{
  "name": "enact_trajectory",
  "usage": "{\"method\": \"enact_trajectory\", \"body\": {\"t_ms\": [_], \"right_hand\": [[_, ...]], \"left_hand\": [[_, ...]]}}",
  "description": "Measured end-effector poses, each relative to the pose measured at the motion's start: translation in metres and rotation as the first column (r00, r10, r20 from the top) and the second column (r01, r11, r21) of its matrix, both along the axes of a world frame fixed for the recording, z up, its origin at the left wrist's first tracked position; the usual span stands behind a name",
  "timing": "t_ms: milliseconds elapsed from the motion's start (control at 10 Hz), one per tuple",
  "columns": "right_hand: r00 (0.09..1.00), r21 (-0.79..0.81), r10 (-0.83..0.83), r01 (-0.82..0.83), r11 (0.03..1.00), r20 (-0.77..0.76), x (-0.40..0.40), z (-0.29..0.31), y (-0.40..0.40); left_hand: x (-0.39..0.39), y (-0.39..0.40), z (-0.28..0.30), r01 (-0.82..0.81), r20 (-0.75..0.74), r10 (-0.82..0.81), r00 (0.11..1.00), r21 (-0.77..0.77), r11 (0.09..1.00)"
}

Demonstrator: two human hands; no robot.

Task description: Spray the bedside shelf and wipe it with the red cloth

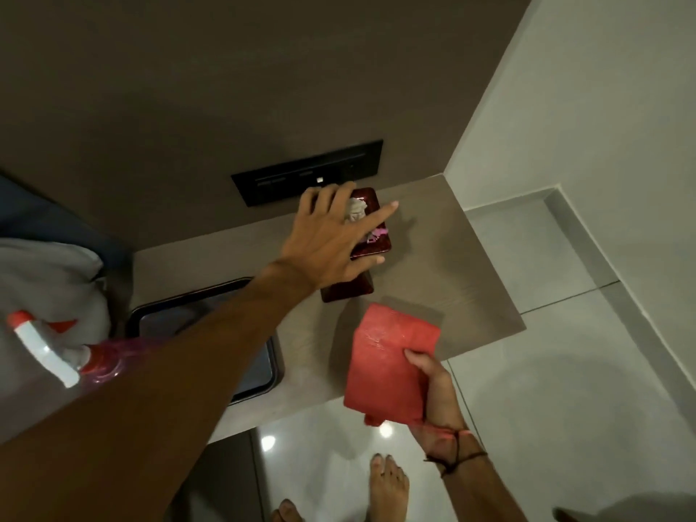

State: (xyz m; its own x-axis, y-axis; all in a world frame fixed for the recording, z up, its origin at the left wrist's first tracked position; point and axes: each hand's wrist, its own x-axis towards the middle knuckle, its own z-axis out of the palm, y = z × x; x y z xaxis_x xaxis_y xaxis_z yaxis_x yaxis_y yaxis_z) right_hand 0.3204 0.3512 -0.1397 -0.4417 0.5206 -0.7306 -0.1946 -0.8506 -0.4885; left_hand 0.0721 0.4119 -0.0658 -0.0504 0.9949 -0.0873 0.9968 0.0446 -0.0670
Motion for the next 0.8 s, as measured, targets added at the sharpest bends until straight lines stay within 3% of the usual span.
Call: {"method": "enact_trajectory", "body": {"t_ms": [100, 200, 300, 400, 500, 600, 700, 800], "right_hand": [[0.997, 0.018, 0.067, -0.066, 0.998, -0.038, -0.006, 0.003, 0.009], [0.991, 0.001, 0.091, -0.091, 0.996, -0.095, -0.035, 0.012, 0.009], [0.981, -0.017, 0.146, -0.149, 0.989, -0.129, -0.085, 0.015, -0.001], [0.971, 0.018, 0.237, -0.237, 0.971, -0.040, -0.152, 0.013, -0.019], [0.908, 0.153, 0.396, -0.415, 0.897, 0.141, -0.200, 0.005, -0.026], [0.773, 0.222, 0.486, -0.600, 0.769, 0.408, -0.214, -0.015, -0.022], [0.627, 0.192, 0.566, -0.743, 0.641, 0.536, -0.218, -0.019, -0.025], [0.556, 0.227, 0.574, -0.807, 0.545, 0.601, -0.217, 0.006, -0.023]], "left_hand": [[0.011, -0.025, 0.009, -0.165, 0.150, 0.141, 0.978, 0.163, 0.973], [0.018, -0.079, 0.006, -0.655, 0.721, 0.376, 0.582, 0.141, 0.743], [0.012, -0.136, -0.005, -0.737, 0.874, 0.375, -0.310, -0.470, 0.486], [-0.009, -0.185, -0.024, -0.576, 0.690, 0.231, -0.686, -0.708, 0.408], [-0.028, -0.204, -0.040, -0.716, 0.761, 0.213, -0.612, -0.649, 0.257], [-0.044, -0.198, -0.059, -0.771, 0.745, 0.376, -0.551, -0.627, 0.114], [-0.050, -0.199, -0.062, -0.805, 0.696, 0.605, -0.387, -0.575, 0.147], [-0.043, -0.203, -0.031, -0.839, 0.642, 0.738, -0.209, -0.505, 0.202]]}}
